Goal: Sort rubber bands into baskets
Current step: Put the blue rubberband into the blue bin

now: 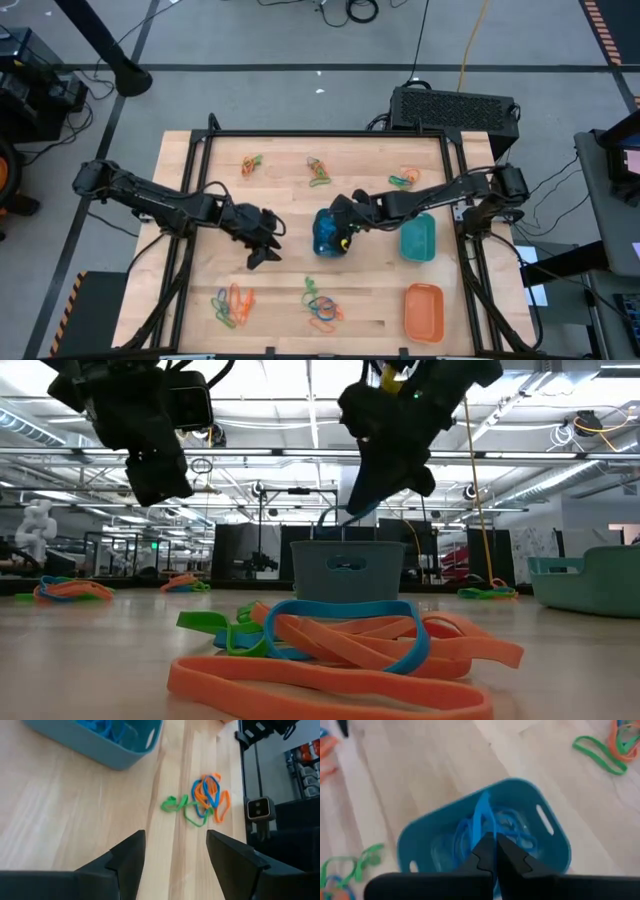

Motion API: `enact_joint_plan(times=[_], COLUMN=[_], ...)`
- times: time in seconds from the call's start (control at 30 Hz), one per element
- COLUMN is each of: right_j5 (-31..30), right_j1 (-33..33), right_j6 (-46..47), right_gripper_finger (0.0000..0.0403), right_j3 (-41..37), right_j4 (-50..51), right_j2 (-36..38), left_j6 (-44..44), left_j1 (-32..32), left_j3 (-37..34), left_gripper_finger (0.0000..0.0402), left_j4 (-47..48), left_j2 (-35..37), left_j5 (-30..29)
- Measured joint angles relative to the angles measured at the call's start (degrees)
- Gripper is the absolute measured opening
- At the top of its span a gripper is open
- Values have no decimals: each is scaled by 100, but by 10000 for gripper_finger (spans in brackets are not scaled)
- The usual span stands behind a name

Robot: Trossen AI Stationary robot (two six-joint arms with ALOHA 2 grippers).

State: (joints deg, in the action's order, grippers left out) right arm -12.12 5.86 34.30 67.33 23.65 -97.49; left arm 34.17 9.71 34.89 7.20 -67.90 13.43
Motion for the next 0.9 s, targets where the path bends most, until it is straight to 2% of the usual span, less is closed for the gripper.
enact_joint_plan(times=[0.4, 0.9], right_j5=[26, 48], right_j1=[-23, -69], right_j6=[387, 397], right_gripper_finger=[16, 98], right_j3=[-2, -2], right_j4=[-98, -100], right_j2=[-389, -367], left_j6=[-50, -38], left_j1=[-78, -74], left_j3=[0, 0], left_gripper_finger=[217, 217], left_j4=[-330, -328], left_j2=[0, 0], left_j5=[-11, -20])
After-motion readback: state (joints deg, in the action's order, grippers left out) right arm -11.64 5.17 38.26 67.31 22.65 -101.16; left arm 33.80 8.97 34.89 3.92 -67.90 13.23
